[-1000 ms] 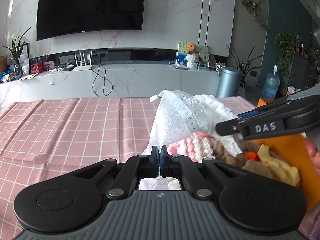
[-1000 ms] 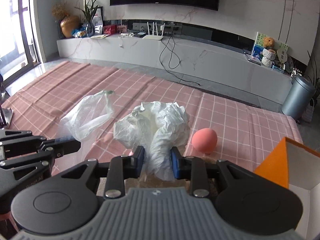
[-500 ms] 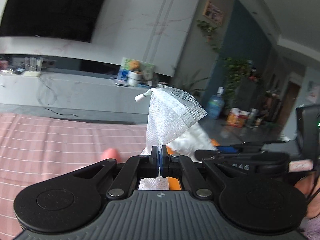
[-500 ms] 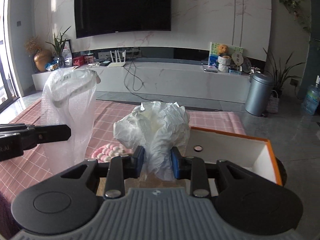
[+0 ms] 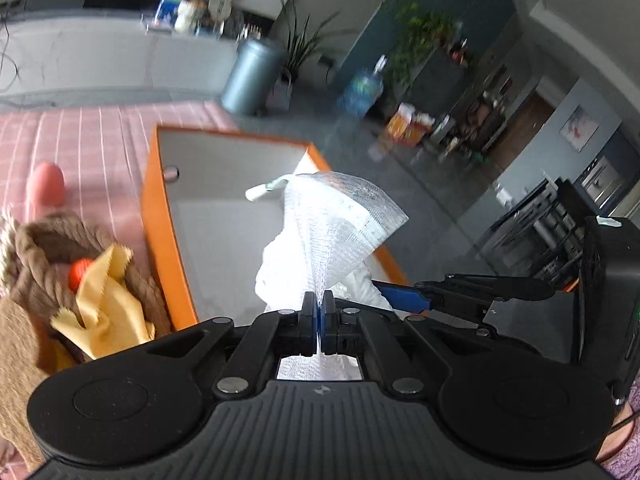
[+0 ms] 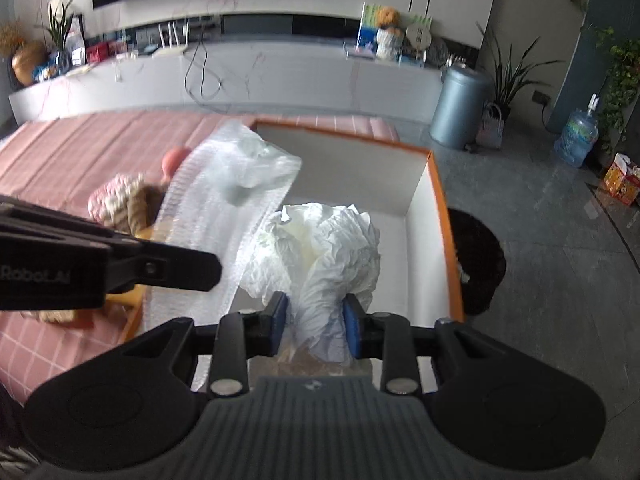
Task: Organize soft objects
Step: 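Lift the bag and diaper and carry both tools over the orange box, then open both tools to drop the bag and diaper into the box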
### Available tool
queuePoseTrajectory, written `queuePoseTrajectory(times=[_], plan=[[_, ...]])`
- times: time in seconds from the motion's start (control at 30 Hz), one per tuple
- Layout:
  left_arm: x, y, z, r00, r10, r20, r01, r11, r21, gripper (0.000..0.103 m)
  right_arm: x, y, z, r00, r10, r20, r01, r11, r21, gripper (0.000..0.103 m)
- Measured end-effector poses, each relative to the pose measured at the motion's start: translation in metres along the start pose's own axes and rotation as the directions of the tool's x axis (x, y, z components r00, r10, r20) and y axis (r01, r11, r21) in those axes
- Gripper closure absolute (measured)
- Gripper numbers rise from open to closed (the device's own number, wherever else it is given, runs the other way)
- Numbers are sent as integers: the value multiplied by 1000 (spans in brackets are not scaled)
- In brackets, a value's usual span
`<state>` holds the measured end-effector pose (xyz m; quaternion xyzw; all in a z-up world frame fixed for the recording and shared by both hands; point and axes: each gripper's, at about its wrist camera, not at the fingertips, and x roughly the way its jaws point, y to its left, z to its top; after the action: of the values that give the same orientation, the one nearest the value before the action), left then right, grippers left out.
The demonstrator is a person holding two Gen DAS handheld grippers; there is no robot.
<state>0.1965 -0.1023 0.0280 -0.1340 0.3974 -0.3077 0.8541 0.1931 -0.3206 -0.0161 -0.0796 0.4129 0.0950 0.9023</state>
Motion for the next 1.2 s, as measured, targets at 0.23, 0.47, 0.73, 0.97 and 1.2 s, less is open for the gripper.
queuePoseTrajectory(times=[0.23,0.47,0.73,0.97,1.2], plan=[[49,18,-1,982,84,-168,-84,996,8,102,37,11,-9,993,25,-117,-35,996,-83,72],[68,4,-5,950,180,-254,-160,982,99,101,66,7,-6,969,84,-232,-110,988,-105,70],[68,-15,-7,930,251,-268,-206,961,184,86,90,6,-5,944,102,-315,-131,989,-74,63],[58,-17,-5,939,241,-245,-210,967,147,72,91,6,-5,940,75,-333,-105,992,-76,47],[49,-16,-2,949,224,-222,-206,973,99,53,77,6,2,954,23,-298,-63,990,-127,25]])
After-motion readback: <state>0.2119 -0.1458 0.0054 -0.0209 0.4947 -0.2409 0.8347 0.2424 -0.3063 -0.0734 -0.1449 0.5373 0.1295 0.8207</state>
